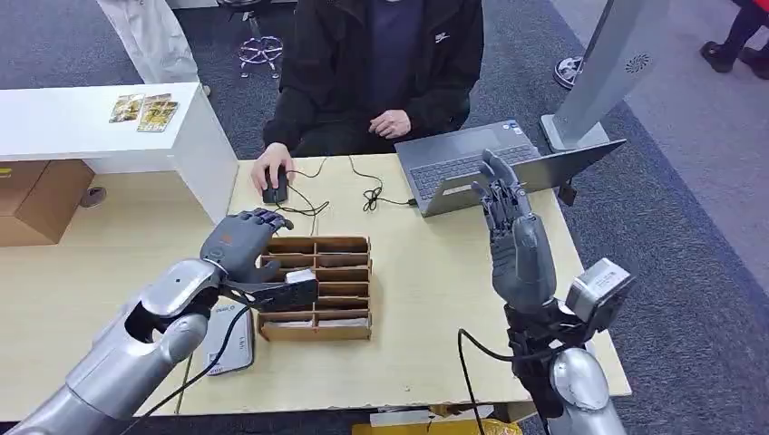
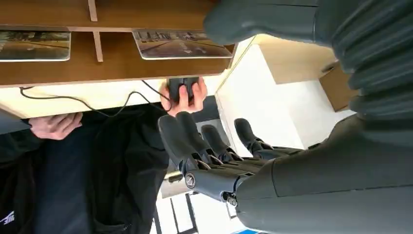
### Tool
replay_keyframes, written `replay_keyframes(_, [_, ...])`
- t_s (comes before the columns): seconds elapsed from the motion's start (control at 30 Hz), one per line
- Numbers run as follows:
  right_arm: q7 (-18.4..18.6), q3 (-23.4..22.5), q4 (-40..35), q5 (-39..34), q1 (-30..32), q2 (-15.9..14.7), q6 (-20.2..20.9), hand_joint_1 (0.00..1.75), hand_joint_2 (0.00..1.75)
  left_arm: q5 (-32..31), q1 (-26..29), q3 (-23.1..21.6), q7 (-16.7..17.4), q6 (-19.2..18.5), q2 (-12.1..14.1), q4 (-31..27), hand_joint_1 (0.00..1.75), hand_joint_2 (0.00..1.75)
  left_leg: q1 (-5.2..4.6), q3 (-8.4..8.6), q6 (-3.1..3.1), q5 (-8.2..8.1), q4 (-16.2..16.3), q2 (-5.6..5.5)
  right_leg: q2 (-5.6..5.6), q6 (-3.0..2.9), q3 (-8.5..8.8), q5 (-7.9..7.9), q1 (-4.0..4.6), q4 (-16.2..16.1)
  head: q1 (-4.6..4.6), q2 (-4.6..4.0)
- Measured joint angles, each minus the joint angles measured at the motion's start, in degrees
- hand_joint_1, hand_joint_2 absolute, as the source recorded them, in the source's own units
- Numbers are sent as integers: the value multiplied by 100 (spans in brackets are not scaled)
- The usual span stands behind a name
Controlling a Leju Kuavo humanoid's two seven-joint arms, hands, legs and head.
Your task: Pass the card to the sensor for recognition and then transmit it.
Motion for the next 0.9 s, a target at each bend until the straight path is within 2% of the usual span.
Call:
replay_keyframes(0.73, [0, 4, 77, -33, -33, 31, 20, 0, 0, -48, -82, -44, -6, -2, -123, 256, 72, 175, 0, 0, 0, 0, 0, 0, 0, 0, 0, 0, 0, 0, 2, 0])
replay_keyframes(0.83, [0, 7, 90, -33, -38, 31, 24, 0, 0, -48, -84, -61, -9, -2, -129, 260, 79, 175, 0, 0, 0, 0, 0, 0, 0, 0, 0, 0, 0, 0, 0, 0])
replay_keyframes(0.87, [0, 7, 94, -33, -40, 31, 24, 0, 0, -48, -84, -79, -9, -2, -127, 265, 96, 175, 0, 0, 0, 0, 0, 0, 0, 0, 0, 0, 0, 0, 0, 0])
replay_keyframes(0.9, [0, 7, 96, -33, -41, 33, 24, 0, 0, -48, -84, -83, -9, -2, -129, 269, 96, 175, 0, 0, 0, 0, 0, 0, 0, 0, 0, 0, 0, 0, 0, 0])
